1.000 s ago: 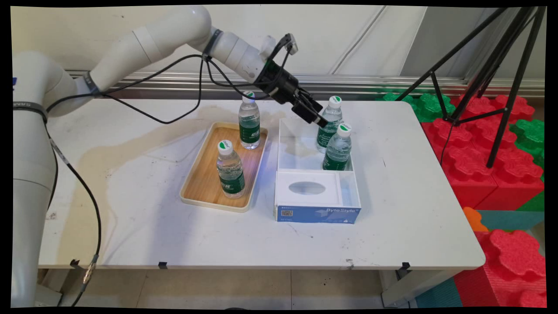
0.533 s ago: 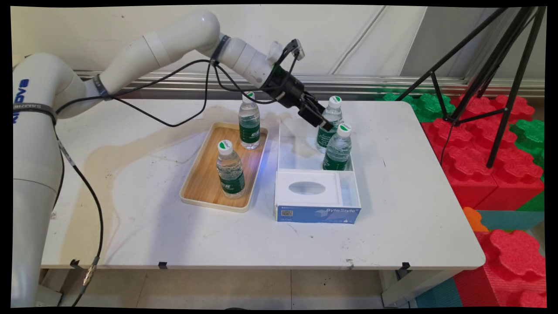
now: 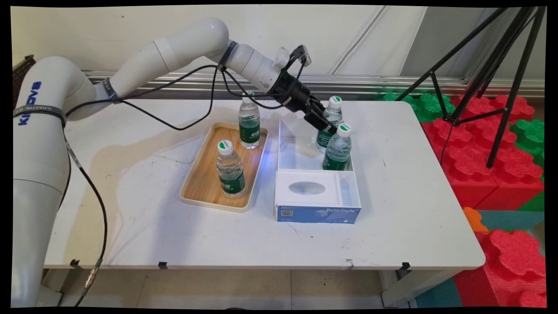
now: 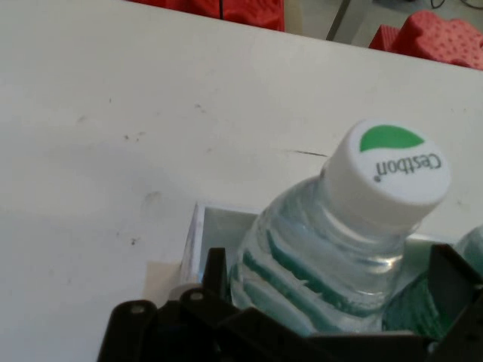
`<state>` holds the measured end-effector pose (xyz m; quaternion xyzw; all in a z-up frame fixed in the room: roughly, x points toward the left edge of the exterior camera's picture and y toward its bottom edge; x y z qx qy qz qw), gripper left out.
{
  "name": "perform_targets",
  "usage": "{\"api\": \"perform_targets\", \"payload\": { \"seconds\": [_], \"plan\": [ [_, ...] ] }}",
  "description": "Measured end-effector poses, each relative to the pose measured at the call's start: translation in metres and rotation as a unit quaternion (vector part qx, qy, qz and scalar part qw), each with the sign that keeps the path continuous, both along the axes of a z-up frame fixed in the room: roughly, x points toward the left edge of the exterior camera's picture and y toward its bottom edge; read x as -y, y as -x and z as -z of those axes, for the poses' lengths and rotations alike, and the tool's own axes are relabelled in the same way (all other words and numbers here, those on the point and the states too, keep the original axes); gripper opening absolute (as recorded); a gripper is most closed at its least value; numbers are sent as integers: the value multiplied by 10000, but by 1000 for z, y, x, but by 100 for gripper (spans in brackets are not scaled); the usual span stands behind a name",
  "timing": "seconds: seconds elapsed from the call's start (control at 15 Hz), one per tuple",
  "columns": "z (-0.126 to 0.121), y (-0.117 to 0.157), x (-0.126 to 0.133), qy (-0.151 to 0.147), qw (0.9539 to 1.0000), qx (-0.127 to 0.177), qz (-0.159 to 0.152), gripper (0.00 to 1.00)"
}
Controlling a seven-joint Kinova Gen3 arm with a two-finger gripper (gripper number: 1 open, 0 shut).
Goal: Pick up the green bottle from the white box, then place the picked object on the tray
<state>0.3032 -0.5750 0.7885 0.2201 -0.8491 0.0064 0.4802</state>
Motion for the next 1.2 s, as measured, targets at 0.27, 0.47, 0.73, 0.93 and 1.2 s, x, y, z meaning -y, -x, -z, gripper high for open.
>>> {"api": "perform_targets", "payload": {
  "seconds": [0.27, 0.47, 0.73, 0.93, 1.2],
  "plan": [
    [7, 2, 1, 59, 10000, 31, 45, 0],
    [11, 2, 1, 72, 9999, 43, 64, 0],
    [12, 0, 0, 63, 10000, 12, 65, 0],
    [8, 0, 0, 77, 9999, -40, 65, 0],
    [-6, -7, 0, 156, 9997, -175, 17, 0]
  ]
}}
